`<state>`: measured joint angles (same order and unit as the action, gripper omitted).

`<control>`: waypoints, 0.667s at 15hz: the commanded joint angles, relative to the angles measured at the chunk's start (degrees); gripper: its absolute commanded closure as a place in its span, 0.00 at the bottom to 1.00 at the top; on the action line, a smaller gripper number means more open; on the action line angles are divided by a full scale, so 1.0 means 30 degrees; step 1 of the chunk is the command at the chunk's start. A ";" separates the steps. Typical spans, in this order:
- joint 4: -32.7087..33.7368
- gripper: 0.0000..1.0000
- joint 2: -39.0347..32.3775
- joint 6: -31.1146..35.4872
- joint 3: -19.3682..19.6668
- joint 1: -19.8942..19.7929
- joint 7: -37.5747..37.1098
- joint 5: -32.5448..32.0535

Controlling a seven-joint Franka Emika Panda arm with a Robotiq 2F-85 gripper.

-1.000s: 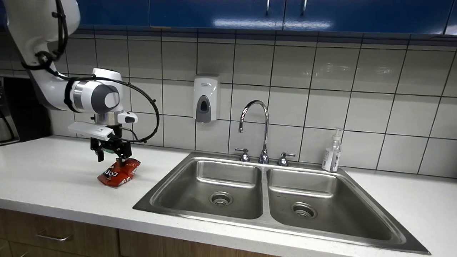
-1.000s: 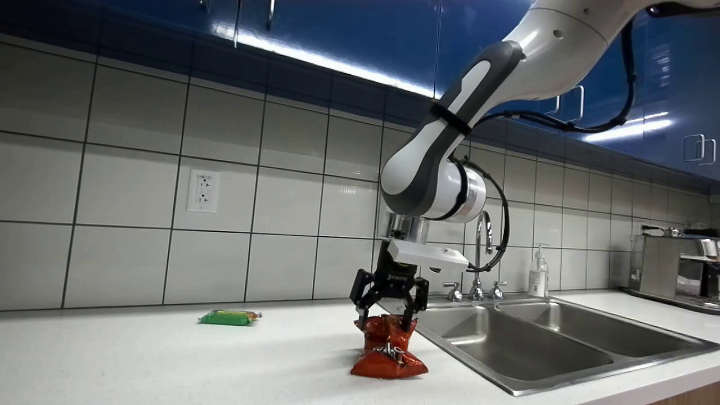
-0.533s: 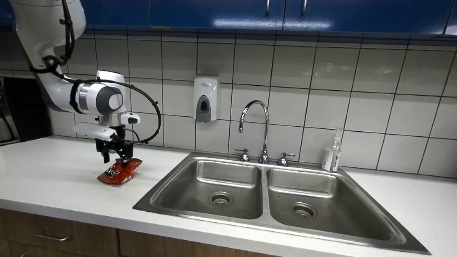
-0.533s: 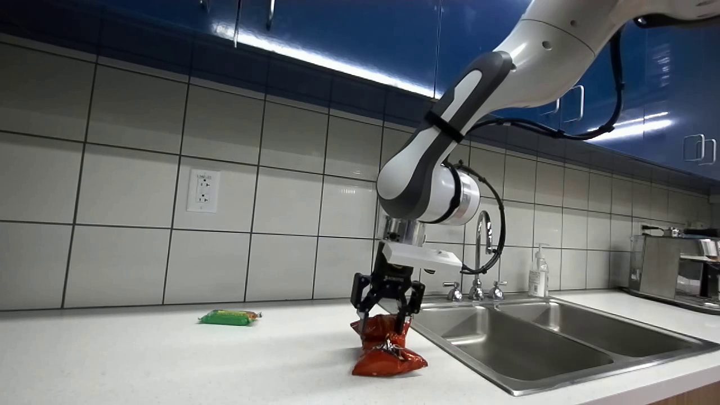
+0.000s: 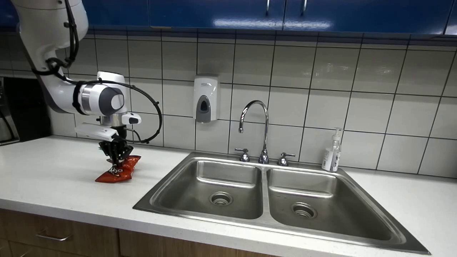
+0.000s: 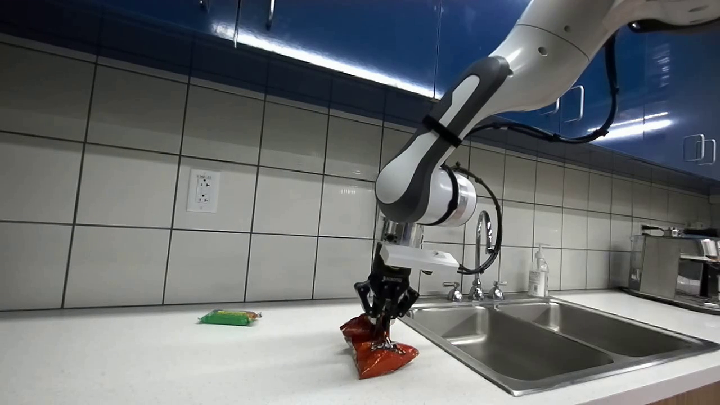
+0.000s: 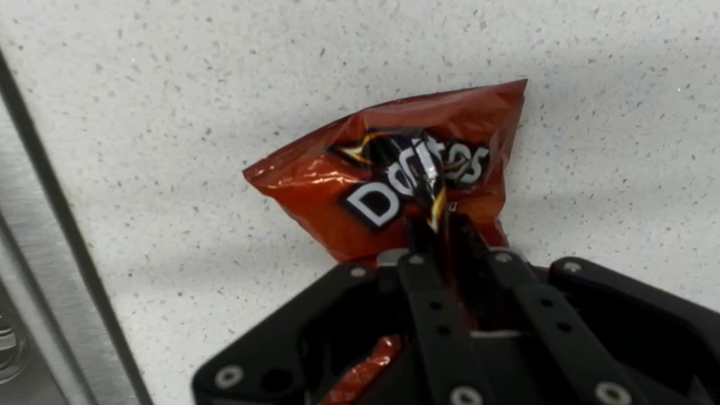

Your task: Place the pack of doritos in the left sink

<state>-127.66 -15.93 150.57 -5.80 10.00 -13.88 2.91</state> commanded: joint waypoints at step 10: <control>0.0326 1.00 0.0980 -0.0364 0.0201 0.0432 -0.0716 -0.0453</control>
<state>-126.21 -16.45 150.54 -5.31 10.91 -14.89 2.09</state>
